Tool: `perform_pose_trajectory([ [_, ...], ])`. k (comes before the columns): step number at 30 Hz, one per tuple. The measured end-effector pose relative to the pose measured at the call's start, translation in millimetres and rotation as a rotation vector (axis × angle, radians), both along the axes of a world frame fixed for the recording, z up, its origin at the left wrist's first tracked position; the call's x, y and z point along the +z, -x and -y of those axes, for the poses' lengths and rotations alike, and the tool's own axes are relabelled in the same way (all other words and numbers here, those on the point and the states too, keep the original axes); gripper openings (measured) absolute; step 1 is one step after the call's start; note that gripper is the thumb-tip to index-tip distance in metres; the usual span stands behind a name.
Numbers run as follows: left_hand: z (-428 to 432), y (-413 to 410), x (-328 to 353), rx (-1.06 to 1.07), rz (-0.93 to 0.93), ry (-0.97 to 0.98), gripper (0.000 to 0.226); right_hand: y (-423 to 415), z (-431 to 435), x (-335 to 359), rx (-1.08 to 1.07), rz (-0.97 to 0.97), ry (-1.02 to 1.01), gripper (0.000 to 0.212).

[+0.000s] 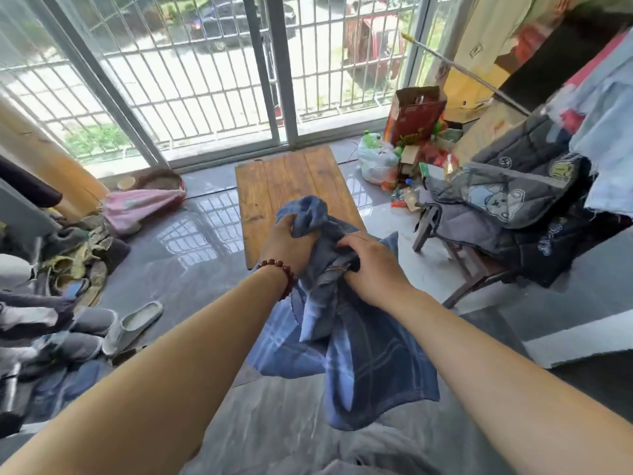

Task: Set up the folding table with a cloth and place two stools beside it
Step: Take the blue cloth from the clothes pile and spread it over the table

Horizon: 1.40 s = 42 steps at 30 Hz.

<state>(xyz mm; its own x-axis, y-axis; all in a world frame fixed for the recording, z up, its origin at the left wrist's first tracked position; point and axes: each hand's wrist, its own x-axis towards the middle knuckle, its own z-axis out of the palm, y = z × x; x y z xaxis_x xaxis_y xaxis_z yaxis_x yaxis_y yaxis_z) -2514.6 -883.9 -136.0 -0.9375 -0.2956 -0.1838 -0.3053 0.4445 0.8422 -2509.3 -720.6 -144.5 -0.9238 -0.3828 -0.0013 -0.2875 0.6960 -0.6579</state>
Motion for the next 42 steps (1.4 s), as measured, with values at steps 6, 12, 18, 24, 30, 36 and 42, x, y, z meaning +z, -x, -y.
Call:
perform_pose_trajectory([
  [6,-4.3,89.1,-4.5,0.016,-0.032,-0.028,0.015,108.1,7.2,-3.8,-0.009,0.026,0.000,0.032],
  [12,4.9,153.7,4.3,-0.036,-0.065,-0.093,0.010,191.2,19.3,1.5,0.008,0.051,0.057,0.030],
  [18,30.4,210.0,18.5,-0.103,0.026,-0.260,0.053,256.5,50.9,12.5,-0.037,0.012,0.130,0.025],
  [24,68.7,272.7,12.6,-0.294,0.086,-0.265,0.091,319.8,89.7,12.6,-0.083,0.040,0.164,0.024],
  [30,108.4,346.2,12.6,-0.353,-0.020,-0.047,0.060,389.4,131.7,18.6,-0.098,0.075,0.171,0.031],
  [36,142.6,391.9,6.4,-0.197,-0.100,0.081,0.018,426.0,160.2,11.6,-0.119,0.038,0.188,0.026],
  [42,160.1,419.4,2.6,-0.172,-0.132,0.064,0.026,449.9,162.6,-0.6,-0.180,0.082,0.113,0.043],
])
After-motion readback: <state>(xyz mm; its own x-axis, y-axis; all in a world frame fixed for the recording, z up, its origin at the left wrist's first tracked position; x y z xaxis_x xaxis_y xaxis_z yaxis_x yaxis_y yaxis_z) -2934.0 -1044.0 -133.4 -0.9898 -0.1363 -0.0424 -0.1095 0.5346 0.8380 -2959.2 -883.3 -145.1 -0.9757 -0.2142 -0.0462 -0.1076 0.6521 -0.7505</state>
